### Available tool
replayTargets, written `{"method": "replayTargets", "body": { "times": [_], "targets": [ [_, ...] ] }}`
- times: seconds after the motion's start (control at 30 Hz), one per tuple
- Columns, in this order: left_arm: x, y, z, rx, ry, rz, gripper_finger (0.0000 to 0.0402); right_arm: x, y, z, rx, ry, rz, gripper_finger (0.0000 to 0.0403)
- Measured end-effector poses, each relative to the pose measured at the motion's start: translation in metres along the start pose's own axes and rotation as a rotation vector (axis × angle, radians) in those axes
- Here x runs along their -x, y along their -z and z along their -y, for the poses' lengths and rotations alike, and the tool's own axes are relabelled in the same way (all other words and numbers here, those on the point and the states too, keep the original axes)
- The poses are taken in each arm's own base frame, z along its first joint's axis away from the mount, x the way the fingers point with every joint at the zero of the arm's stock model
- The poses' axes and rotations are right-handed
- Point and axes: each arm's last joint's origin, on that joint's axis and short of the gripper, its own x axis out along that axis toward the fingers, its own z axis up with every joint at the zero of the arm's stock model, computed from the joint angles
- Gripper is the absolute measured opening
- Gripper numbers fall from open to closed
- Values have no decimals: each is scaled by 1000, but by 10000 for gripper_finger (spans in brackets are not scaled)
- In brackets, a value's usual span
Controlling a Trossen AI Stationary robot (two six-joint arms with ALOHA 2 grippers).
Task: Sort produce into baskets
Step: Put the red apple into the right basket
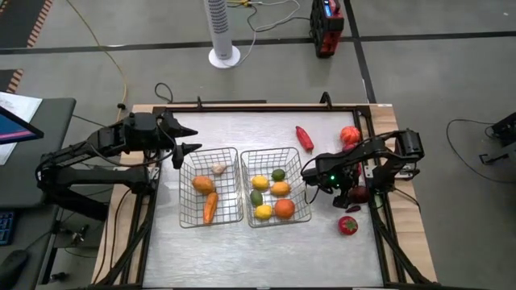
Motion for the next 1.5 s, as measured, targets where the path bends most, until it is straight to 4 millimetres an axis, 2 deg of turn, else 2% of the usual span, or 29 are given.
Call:
{"method": "replayTargets", "body": {
  "times": [0.23, 0.37, 0.87, 1.03, 1.27, 1.5],
  "targets": [
    [0, 0, 0, 0, 0, 0, 234, 0, 1, 1, -9, 5, -19, 294],
    [0, 0, 0, 0, 0, 0, 234, 7, 0, -1, -23, 1, -8, 280],
    [0, 0, 0, -14, 0, 0, 234, 54, -4, -11, -64, 0, 150, 275],
    [0, 0, 0, -9, 14, -2, 234, 60, -1, -12, -81, -14, 175, 275],
    [0, 0, 1, -12, 20, -3, 234, 57, 4, 0, -74, -43, 106, 284],
    [2, 1, 0, -6, 19, -1, 234, 79, 24, 9, -99, -109, 260, 305]
  ]
}}
